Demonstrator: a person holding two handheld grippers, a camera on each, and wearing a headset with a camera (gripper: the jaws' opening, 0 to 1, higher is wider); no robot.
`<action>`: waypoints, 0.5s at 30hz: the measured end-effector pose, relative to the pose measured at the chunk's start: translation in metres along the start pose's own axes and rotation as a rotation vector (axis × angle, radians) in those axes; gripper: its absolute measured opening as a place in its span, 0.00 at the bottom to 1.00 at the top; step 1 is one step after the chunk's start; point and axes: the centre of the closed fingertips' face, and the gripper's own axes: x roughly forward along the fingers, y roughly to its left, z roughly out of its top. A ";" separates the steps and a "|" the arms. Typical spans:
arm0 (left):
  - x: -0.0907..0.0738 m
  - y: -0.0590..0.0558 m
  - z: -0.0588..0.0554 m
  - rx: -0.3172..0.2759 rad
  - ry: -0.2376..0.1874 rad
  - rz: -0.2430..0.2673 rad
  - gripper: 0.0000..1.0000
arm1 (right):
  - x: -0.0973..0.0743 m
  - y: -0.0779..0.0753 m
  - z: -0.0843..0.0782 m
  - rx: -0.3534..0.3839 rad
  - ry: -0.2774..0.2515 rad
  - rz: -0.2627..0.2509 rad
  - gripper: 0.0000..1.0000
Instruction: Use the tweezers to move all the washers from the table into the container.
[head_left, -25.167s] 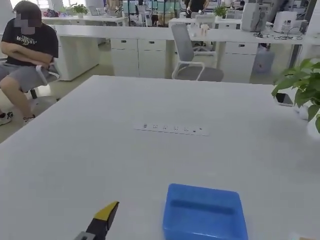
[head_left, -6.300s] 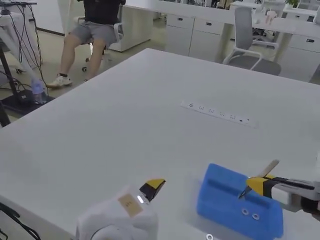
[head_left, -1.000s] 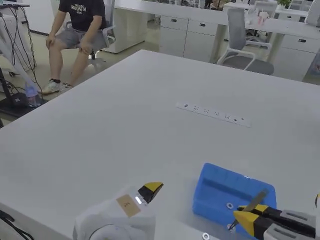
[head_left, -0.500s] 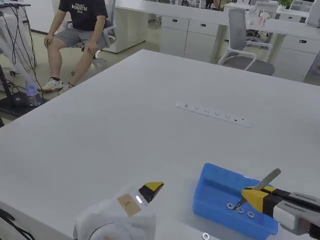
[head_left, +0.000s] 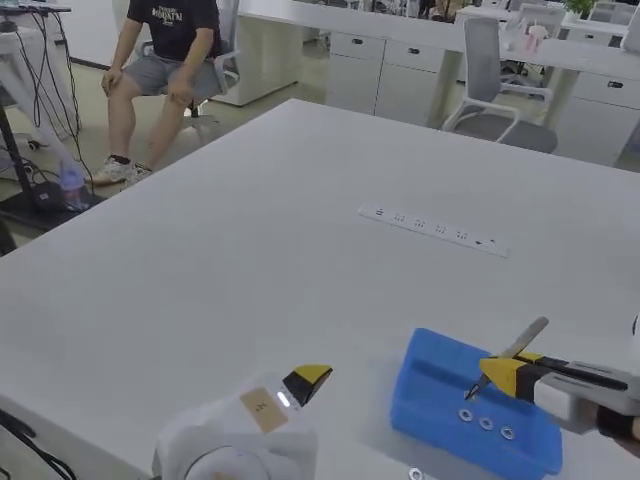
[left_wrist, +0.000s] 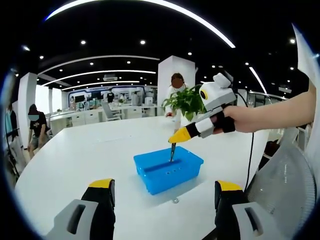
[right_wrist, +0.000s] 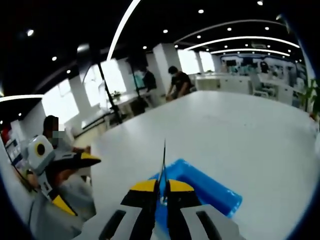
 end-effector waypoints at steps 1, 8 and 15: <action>0.000 0.000 0.000 0.001 0.000 0.000 0.83 | 0.002 -0.001 -0.001 0.000 0.008 0.001 0.03; 0.000 0.000 -0.001 0.001 0.002 -0.003 0.83 | 0.011 -0.010 -0.006 -0.007 0.041 -0.002 0.03; 0.001 0.000 -0.002 0.001 0.005 -0.006 0.83 | 0.020 -0.022 -0.013 0.004 0.064 -0.008 0.03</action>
